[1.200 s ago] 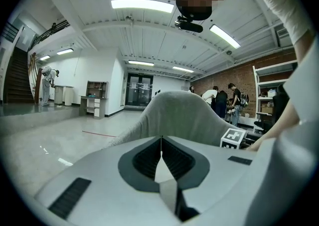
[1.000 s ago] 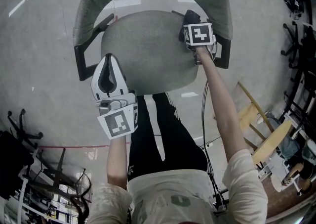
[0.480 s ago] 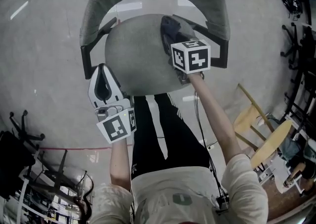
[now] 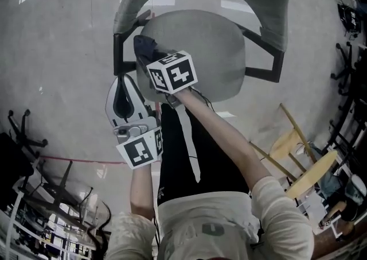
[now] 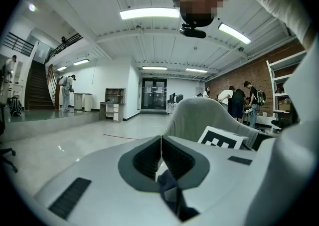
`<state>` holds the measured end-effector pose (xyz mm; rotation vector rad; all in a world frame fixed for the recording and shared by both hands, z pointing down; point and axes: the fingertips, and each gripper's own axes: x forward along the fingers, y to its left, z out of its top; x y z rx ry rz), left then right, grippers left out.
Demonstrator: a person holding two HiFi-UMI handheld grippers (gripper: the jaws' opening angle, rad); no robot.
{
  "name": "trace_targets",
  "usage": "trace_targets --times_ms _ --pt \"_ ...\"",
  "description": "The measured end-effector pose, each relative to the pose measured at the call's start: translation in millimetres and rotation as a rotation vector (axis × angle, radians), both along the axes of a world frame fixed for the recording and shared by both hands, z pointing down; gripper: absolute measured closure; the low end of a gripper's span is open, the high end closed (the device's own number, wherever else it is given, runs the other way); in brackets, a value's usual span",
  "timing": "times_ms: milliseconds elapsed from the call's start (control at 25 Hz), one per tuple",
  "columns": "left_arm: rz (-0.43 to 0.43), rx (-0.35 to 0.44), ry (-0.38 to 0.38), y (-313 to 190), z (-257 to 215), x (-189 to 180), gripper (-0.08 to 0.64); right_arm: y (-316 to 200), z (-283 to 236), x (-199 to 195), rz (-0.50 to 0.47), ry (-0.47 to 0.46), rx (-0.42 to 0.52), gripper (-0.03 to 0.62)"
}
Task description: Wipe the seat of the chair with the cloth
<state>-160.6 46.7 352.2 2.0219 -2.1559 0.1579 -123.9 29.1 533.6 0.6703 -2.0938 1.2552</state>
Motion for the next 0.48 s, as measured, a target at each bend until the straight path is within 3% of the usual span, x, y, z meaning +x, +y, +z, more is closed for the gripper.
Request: trace_targets --times_ms 160,480 --pt "-0.024 -0.012 -0.001 7.1 4.3 -9.9 0.54 7.7 15.2 -25.8 -0.022 -0.004 -0.025 0.543" --pt "-0.051 -0.021 0.017 6.4 14.2 -23.2 0.54 10.4 65.9 -28.7 0.042 0.061 -0.126 0.543"
